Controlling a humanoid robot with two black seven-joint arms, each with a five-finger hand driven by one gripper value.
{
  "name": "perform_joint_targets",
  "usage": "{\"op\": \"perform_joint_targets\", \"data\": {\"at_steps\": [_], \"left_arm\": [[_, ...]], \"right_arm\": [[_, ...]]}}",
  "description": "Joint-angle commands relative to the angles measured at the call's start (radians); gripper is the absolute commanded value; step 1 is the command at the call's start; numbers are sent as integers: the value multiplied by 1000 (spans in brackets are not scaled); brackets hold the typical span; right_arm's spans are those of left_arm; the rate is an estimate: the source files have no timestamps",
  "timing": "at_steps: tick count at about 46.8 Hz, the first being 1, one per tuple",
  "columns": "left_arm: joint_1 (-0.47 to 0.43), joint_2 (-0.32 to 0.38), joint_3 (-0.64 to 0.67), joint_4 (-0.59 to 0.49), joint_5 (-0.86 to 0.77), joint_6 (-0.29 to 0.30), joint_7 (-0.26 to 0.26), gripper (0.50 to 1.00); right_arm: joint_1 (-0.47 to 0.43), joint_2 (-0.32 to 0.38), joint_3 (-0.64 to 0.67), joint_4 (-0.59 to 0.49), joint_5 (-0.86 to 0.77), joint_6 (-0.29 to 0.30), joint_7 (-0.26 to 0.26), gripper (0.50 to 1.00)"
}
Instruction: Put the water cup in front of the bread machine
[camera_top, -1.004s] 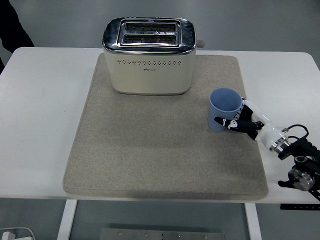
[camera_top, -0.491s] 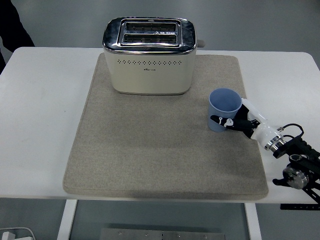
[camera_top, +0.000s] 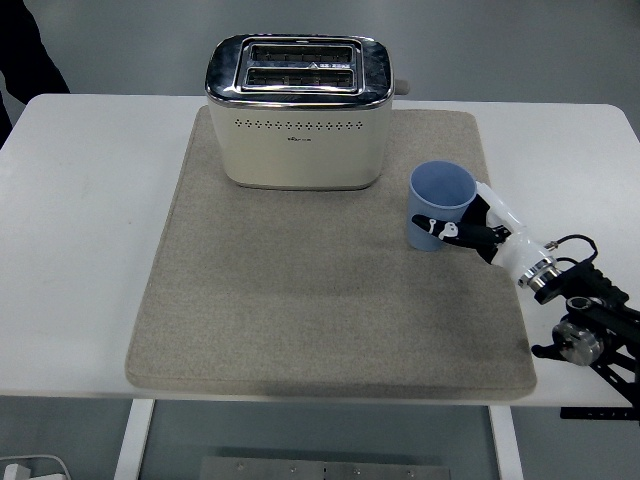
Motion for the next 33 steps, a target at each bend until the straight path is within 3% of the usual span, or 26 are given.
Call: {"op": "perform_joint_targets", "data": {"at_steps": [1,16,33], "left_arm": [[0,0,0,0,0,0,0,1000],[0,0,-2,0,0,0,0,1000],[1,0,-2,0,0,0,0,1000]], "right_arm": [[3,35,-4,0,-5,-17,0,500],[34,149,-10,-5,-15,-66,-35,509],[92,261,-53,-124,-12,-69,-35,517]]}}
